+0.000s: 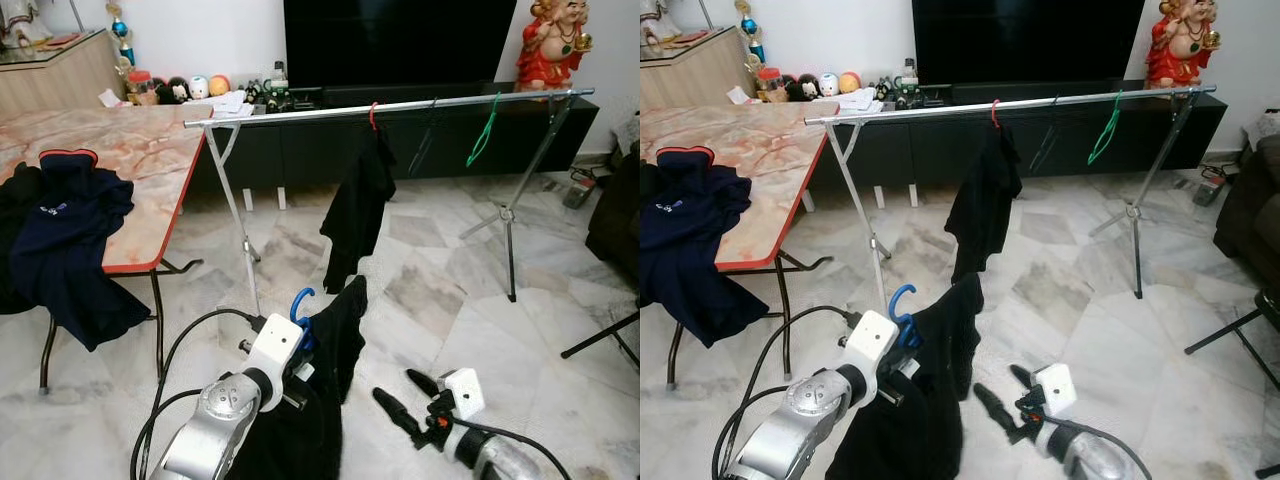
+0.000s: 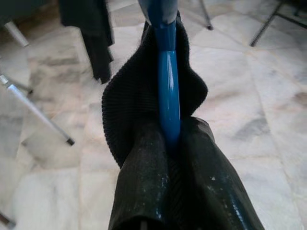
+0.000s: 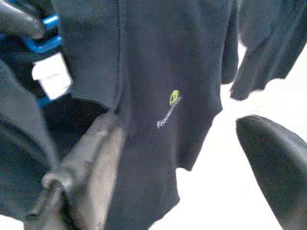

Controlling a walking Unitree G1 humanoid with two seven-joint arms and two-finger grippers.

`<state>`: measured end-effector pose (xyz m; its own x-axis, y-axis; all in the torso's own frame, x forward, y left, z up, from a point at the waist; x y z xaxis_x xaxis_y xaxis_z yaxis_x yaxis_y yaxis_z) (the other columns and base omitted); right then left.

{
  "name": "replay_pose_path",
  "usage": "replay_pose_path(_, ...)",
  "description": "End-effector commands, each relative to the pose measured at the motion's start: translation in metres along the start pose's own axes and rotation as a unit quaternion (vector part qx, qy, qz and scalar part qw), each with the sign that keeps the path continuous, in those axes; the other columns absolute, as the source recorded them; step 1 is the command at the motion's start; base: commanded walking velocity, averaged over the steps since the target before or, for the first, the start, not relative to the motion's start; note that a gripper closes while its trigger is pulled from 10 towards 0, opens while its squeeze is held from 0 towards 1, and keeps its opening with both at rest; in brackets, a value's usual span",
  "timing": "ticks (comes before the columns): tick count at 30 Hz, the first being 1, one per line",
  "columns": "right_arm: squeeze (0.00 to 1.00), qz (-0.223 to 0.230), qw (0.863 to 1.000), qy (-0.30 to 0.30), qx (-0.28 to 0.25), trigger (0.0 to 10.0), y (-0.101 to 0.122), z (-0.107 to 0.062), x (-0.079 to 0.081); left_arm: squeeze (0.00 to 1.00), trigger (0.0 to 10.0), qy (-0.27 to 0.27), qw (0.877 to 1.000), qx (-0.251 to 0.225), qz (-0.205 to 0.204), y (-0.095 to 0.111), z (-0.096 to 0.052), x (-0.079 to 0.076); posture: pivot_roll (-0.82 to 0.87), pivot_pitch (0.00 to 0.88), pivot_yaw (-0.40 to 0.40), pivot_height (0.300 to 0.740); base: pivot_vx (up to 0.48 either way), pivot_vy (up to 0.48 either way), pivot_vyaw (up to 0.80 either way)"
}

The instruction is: Hang hanger

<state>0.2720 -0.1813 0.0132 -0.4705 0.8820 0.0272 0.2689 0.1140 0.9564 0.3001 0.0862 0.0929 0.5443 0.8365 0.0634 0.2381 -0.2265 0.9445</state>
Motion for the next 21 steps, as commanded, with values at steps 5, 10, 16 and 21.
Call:
replay_pose_path(5, 0.0, 0.071, 0.997, -0.029, -0.026, 10.0, -0.008, 0.004, 0.006, 0.0, 10.0, -0.094, 0.993, -0.065, 0.028, 0.046, 0.002, -0.024, -0.03, 0.019, 0.039, 0.74, 0.0, 0.0, 0.0)
replay_pose_path(10, 0.0, 0.067, 0.998, 0.01, -0.013, 10.0, -0.014, 0.005, 0.019, 0.0, 10.0, -0.13, 0.988, -0.081, 0.034, 0.059, 0.005, -0.036, -0.03, 0.019, 0.039, 0.74, 0.0, 0.0, 0.0)
replay_pose_path(16, 0.0, 0.054, 0.998, -0.004, -0.022, 10.0, -0.013, 0.006, 0.019, 0.0, 10.0, -0.171, 0.98, -0.089, 0.039, 0.069, 0.006, -0.051, -0.04, 0.021, 0.042, 0.74, 0.0, 0.0, 0.0)
replay_pose_path(21, 0.0, 0.034, 0.998, -0.053, -0.028, 10.0, -0.01, 0.005, 0.01, 0.0, 10.0, -0.175, 0.979, -0.094, 0.037, 0.073, 0.005, -0.053, -0.03, 0.022, 0.04, 0.74, 0.0, 0.0, 0.0)
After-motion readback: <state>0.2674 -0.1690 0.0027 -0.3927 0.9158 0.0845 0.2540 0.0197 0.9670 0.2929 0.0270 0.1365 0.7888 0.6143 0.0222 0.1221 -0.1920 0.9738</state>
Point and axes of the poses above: a point about 5 cm out from each wrist's last joint towards the gripper, its own z axis pointing out of the wrist towards the gripper, its own y axis along the axis of the wrist's last joint, x = y × z, the point moved 1 cm from there along z, pointing out of the wrist towards the gripper, and after that the axes turned 2 degrees about -z, right-handed, at the moved point
